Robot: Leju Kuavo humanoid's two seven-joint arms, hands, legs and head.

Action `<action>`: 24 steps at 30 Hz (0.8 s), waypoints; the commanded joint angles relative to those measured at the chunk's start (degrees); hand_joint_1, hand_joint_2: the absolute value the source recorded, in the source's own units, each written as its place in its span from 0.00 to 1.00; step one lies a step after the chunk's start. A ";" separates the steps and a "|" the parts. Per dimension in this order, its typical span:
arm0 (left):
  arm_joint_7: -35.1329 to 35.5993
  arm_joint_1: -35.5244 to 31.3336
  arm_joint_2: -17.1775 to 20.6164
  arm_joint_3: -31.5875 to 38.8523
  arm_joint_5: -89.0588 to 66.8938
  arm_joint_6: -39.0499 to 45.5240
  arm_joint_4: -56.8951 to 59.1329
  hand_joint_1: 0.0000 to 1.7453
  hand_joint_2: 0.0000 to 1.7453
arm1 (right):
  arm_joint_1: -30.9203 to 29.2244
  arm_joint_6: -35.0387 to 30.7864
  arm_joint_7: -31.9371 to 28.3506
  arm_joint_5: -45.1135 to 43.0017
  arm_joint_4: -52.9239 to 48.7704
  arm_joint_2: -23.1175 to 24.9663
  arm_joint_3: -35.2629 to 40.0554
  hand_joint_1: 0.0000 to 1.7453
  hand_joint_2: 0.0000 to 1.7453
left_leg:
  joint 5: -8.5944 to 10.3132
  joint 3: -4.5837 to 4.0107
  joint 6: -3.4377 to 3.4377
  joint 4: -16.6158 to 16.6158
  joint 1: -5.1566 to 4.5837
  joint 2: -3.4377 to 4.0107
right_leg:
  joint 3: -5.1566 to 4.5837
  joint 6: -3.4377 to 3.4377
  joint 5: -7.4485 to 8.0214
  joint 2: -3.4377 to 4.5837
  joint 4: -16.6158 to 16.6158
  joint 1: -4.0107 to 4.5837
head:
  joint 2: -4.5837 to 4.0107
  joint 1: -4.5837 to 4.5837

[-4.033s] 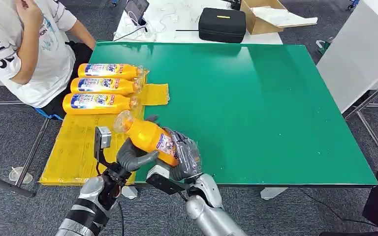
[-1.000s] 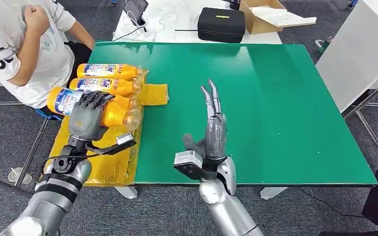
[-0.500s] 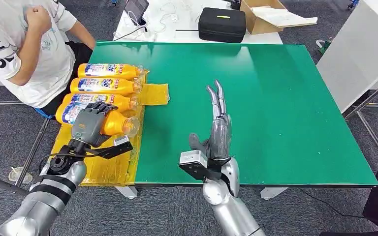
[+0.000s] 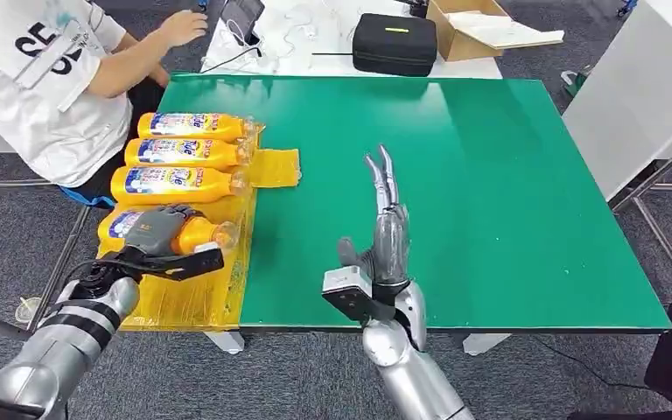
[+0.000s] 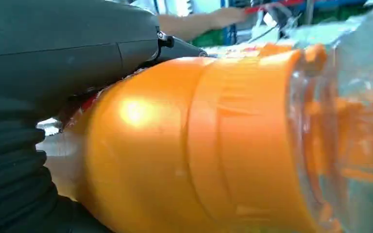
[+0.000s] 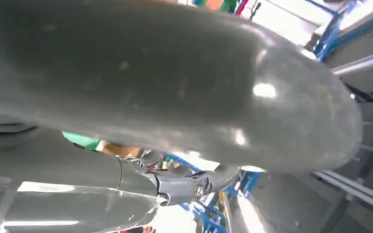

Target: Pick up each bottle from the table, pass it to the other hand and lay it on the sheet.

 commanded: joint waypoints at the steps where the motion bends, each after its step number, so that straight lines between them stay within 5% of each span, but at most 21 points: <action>1: 3.14 -5.07 -0.87 -5.47 -1.50 -0.49 9.38 1.00 1.00 | -3.33 1.34 0.30 -1.05 6.48 -1.31 2.15 0.00 0.00 | -0.04 0.18 0.06 -0.03 0.00 0.02 | 0.20 -0.04 -0.04 -0.05 -0.04 0.02 | 0.00 0.00; 9: 3.01 -3.43 -1.46 -5.65 -1.02 -2.70 10.66 1.00 1.00 | -4.12 2.86 0.73 -1.66 8.54 -1.07 2.68 0.00 0.00 | -0.06 0.23 0.06 -0.03 0.00 0.08 | 0.22 -0.06 -0.03 0.01 -0.05 0.03 | 0.00 -0.02; 10: 2.86 -3.01 -1.56 -5.56 -0.84 -2.75 10.71 0.21 1.00 | -4.14 2.88 0.74 -1.68 8.60 -1.06 2.66 0.00 0.00 | -0.08 0.32 0.08 -0.04 -0.01 0.08 | 0.31 -0.07 -0.05 -0.01 -0.06 0.03 | 0.00 0.00; 11: 2.01 -2.74 -1.63 -4.95 0.23 -4.32 10.67 0.00 1.00 | -4.29 3.11 0.76 -1.89 8.92 -0.97 2.61 0.00 0.00 | -0.05 0.24 0.06 -0.05 -0.02 0.06 | 0.22 -0.05 -0.03 -0.01 -0.05 0.01 | 0.00 -0.02; 22: 1.00 -2.54 -1.17 -4.72 1.12 -5.79 10.46 0.00 1.00 | -4.54 3.25 0.71 -1.93 9.43 -0.86 2.72 0.00 0.00 | -0.09 0.39 0.09 -0.08 -0.02 0.10 | 0.41 -0.07 -0.05 0.03 -0.08 0.02 | 0.00 -0.02; 23: 1.00 -2.54 -1.17 -4.72 1.12 -5.79 10.46 0.00 0.00 | -4.54 3.25 0.71 -1.93 9.43 -0.86 2.72 0.00 0.00 | -0.05 0.27 0.07 -0.06 -0.03 0.07 | 0.29 -0.05 -0.03 0.02 -0.06 -0.01 | 0.00 0.00; 24: 0.34 -2.47 -1.26 -4.38 2.14 -7.29 10.36 0.00 0.00 | -4.57 3.15 0.60 -2.04 9.53 -0.80 2.66 0.00 0.00 | -0.09 0.38 0.09 -0.08 -0.04 0.11 | 0.40 -0.07 -0.06 0.03 -0.07 0.00 | 0.02 0.00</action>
